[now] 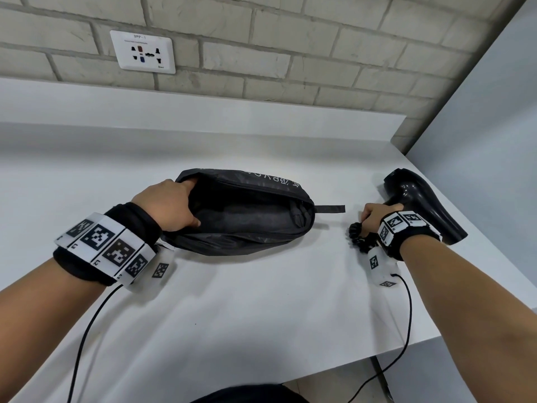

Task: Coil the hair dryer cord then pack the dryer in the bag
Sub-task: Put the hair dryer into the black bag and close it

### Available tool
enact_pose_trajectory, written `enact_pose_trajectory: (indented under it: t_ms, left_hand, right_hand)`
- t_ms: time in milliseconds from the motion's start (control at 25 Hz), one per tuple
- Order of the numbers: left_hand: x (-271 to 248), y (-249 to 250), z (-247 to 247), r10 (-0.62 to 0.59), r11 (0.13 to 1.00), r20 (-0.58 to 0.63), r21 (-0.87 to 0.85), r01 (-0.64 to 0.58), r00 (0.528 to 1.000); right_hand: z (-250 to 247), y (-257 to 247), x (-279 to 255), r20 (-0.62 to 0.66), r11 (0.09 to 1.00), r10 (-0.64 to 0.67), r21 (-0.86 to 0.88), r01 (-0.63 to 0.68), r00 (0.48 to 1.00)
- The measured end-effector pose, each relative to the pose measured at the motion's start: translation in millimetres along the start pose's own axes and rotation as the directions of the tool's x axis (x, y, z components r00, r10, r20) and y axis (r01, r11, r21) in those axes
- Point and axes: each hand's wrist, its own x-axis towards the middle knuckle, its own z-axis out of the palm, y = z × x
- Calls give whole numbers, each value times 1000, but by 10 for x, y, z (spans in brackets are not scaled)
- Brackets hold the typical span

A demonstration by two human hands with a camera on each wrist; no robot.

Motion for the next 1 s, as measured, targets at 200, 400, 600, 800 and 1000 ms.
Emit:
enact_pose_trajectory:
  t_ms: [200,400,600,800,1000]
  left_hand:
    - [15,-6,15,8,1000,11,6,-8,1000]
    - [19,-12,24,-6,1000,18,11,5,1000]
    - [30,-20,15,-21,1000,30,16,21,999]
    - [25,13,22,-10,1000,32,15,9,999]
    - [7,22,25,0,1000,26,22,0,1000]
  right_hand:
    - [-92,-23,74,138,998,44,-39,-39,990]
    - [-68,30,209,3,971,220,95,-220,975]
    - [-41,20,257,119,983,172,47,-178,978]
    - [130,112,391,174,958,151,217,-187,973]
    - [14,56,66,120,984,111,127,-126,987]
